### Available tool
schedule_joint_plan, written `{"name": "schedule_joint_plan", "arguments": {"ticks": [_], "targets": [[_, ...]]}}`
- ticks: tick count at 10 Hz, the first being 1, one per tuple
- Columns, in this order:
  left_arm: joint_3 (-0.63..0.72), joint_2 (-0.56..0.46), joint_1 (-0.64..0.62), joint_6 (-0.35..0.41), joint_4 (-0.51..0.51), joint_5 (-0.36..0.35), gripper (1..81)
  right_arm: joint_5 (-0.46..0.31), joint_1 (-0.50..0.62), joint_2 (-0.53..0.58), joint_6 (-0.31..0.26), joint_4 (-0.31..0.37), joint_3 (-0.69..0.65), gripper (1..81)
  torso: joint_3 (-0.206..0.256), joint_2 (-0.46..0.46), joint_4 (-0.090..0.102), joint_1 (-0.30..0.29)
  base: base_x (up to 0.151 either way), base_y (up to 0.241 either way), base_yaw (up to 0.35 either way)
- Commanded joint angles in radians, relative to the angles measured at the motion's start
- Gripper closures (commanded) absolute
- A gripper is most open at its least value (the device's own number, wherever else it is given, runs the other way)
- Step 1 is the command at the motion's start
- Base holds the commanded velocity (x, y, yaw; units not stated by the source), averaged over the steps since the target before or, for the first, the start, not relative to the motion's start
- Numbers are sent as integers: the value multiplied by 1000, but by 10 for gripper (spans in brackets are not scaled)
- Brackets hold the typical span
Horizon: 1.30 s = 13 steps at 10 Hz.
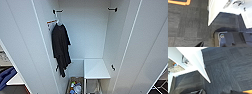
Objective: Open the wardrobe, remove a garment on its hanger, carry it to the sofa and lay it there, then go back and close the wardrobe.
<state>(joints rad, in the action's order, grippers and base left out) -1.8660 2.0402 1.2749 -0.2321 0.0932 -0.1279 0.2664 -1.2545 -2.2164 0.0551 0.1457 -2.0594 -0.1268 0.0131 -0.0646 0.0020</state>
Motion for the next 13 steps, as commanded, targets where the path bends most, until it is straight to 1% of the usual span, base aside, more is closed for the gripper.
{"name": "schedule_joint_plan", "arguments": {"ticks": [1, 2, 3, 4, 5, 6, 7, 8, 9, 10, 11, 12, 13], "targets": [[56, -170, -192, -79, -10, 16, 10, -12, 189, 131, 83, 15, -70, 10, 0, 0, 0, 0, 0, 0, 0], [63, -201, -252, -102, -12, 24, 10, -32, 239, 149, 97, 14, -88, 10, 0, 0, 0, 0, 0, 0, 0], [68, -234, -320, -121, -16, 37, 10, -76, 295, 171, 109, 15, -105, 10, 0, 0, 0, 0, 0, 0, 0], [67, -254, -393, -130, -16, 79, 10, -107, 348, 189, 115, 15, -120, 10, 0, 0, 0, 0, 0, 0, 0], [62, -273, -484, -131, -16, 158, 10, -160, 413, 211, 117, 15, -128, 10, -1, -1, 0, 0, 0, 0, 0], [63, -284, -575, -131, -18, 233, 10, -195, 466, 220, 121, 30, -126, 10, -1, -1, 0, 0, 0, 0, 0], [65, -284, -648, -131, -23, 283, 10, -222, 509, 223, 123, 54, -122, 10, -1, -2, 0, 0, 0, 0, 0], [62, -271, -726, -131, -44, 347, 10, -256, 557, 217, 124, 87, -117, 10, -2, -2, 0, 1, 0, 0, 0], [62, -258, -795, -131, -69, 398, 10, -303, 614, 206, 123, 123, -123, 10, -2, -2, 0, 1, 0, 0, 0], [63, -235, -858, -131, -96, 453, 10, -366, 672, 205, 123, 141, -108, 10, -2, -2, 0, 1, 0, 0, 0], [73, -201, -913, -130, -141, 514, 10, -412, 707, 208, 123, 185, -33, 10, -2, -2, 0, 2, 0, 0, 0], [83, -178, -933, -130, -186, 536, 10, -434, 717, 208, 123, 213, 37, 10, -3, -3, 0, 2, 0, 0, 0], [96, -143, -935, -130, -224, 537, 10, -440, 714, 197, 123, 248, 105, 10, -3, -3, 0, 2, 0, 0, 0]]}}
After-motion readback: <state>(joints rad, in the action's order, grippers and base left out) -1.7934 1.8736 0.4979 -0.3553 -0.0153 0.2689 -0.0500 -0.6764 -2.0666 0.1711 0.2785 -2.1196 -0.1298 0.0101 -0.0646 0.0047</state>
